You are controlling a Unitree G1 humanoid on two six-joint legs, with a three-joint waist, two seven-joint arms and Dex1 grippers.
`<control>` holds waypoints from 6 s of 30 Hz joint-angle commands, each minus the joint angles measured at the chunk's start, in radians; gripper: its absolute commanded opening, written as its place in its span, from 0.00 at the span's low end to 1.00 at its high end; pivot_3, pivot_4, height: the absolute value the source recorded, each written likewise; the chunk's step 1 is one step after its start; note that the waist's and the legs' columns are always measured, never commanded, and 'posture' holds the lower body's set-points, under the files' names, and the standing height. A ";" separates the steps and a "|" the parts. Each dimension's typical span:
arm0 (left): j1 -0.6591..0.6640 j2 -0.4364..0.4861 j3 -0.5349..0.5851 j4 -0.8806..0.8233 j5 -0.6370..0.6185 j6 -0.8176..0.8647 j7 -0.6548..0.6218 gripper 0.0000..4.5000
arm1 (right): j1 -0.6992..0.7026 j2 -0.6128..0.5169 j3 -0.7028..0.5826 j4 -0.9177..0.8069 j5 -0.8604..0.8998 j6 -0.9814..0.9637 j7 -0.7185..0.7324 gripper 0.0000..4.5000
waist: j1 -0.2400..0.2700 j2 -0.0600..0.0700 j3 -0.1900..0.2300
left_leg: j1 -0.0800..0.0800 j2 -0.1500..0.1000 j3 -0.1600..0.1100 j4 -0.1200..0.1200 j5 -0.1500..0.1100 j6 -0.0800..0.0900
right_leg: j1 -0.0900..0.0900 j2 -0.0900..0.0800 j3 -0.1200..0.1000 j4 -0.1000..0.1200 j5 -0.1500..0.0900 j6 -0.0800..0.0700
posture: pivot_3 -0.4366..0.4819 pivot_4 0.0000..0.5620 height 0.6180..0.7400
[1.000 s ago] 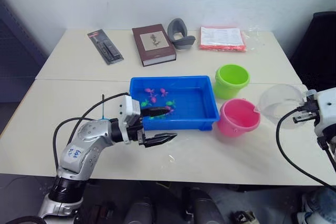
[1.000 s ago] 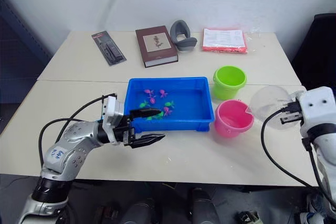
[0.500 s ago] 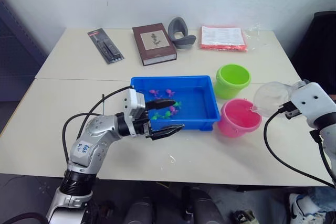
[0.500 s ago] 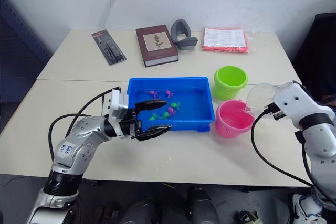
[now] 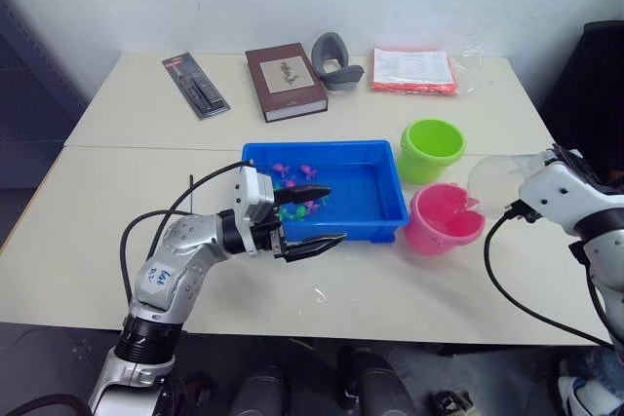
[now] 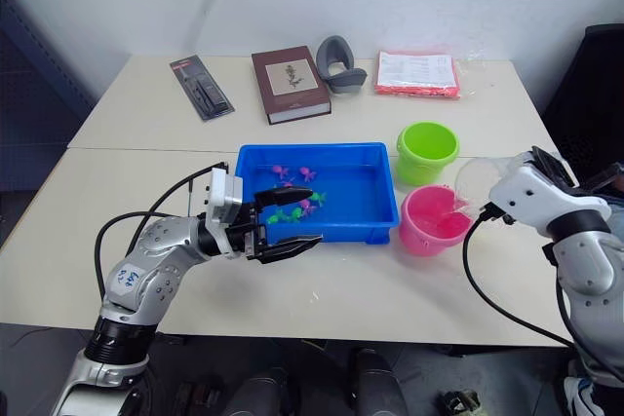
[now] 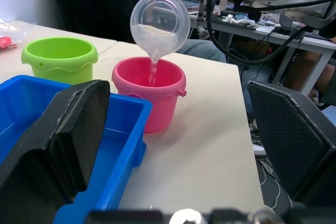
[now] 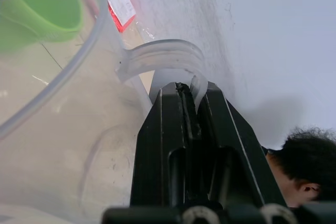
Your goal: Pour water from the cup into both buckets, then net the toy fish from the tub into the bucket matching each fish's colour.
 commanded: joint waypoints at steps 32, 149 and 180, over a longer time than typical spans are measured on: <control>-0.136 -0.002 0.106 0.177 0.029 -0.080 0.038 1.00 | -0.604 0.236 -0.157 0.176 0.335 0.757 -0.090 0.01 | -0.007 0.001 0.000 | -0.001 -0.001 0.000 0.000 0.001 0.001 | -0.002 -0.001 0.000 0.005 0.000 0.000 | 0.48 0.27 1.00; 0.239 0.373 0.406 0.037 -0.046 0.007 -0.118 1.00 | 0.528 0.377 -0.342 -0.432 1.193 0.303 0.287 0.99 | -0.033 0.000 0.001 | 0.002 0.002 -0.001 -0.005 -0.003 0.007 | 0.001 -0.002 0.002 0.003 -0.002 -0.003 | 0.48 0.27 1.00; -0.008 0.228 0.363 0.196 0.224 0.647 0.730 1.00 | 0.280 0.196 -0.045 -0.227 0.898 -0.168 0.776 0.99 | 0.011 -0.011 0.002 | 0.001 0.000 -0.001 -0.003 -0.003 0.000 | 0.000 -0.008 -0.004 -0.002 0.000 0.000 | 0.48 0.27 1.00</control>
